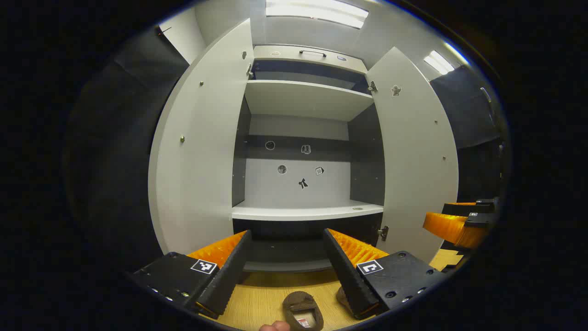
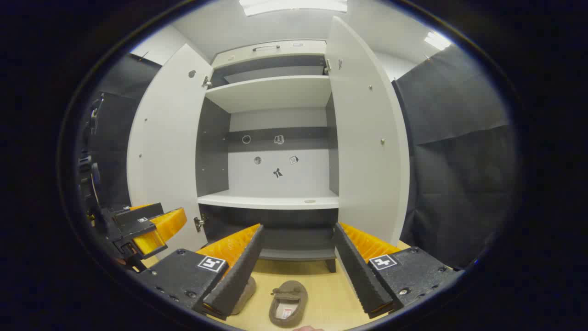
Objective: Grab one shoe with the right hand and put it into the shoe cabinet, grab the other shoe with the left hand and put it into the shoe cabinet; then close the right door with the right hand and the left door with the left hand.
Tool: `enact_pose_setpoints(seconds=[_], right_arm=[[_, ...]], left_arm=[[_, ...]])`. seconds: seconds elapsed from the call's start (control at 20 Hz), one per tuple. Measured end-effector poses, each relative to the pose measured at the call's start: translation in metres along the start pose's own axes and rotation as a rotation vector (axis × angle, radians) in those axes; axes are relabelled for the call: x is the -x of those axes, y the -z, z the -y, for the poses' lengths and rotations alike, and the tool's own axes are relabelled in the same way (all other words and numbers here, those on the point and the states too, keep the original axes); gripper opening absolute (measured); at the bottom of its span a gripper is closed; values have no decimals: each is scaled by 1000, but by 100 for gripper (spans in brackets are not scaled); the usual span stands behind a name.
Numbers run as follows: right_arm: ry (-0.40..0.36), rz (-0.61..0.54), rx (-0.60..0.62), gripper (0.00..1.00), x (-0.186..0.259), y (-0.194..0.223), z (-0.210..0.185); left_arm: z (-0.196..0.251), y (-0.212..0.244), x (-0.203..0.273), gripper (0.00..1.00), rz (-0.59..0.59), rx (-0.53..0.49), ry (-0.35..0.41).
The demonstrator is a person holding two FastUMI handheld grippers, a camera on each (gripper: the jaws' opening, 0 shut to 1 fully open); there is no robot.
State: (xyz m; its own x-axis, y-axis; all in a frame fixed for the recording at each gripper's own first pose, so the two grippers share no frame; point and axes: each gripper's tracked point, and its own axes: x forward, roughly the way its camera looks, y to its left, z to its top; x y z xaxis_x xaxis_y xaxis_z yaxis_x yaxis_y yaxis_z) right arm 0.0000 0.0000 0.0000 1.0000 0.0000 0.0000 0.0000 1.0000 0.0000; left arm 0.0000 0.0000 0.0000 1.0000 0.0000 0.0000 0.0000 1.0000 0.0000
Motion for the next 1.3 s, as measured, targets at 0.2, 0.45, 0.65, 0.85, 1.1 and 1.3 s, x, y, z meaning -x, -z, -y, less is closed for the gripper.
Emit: enact_pose_setpoints(seconds=[0.2,0.45,0.65,0.85,1.1,1.3], right_arm=[[5,-5,0,94,3,2,0],[11,-2,0,94,6,2,2],[9,-10,-8,94,7,3,1],[-4,-3,-2,94,10,0,-3],[-25,-21,-1,99,8,5,-13],[-76,-105,0,99,-3,37,-32]], left_arm=[[0,0,1,95,2,2,1],[-1,1,2,95,-3,7,3],[0,-1,4,95,0,7,4],[0,-10,9,95,25,3,0],[1,-26,19,95,61,-10,-7],[3,-32,29,95,65,-16,-3]])
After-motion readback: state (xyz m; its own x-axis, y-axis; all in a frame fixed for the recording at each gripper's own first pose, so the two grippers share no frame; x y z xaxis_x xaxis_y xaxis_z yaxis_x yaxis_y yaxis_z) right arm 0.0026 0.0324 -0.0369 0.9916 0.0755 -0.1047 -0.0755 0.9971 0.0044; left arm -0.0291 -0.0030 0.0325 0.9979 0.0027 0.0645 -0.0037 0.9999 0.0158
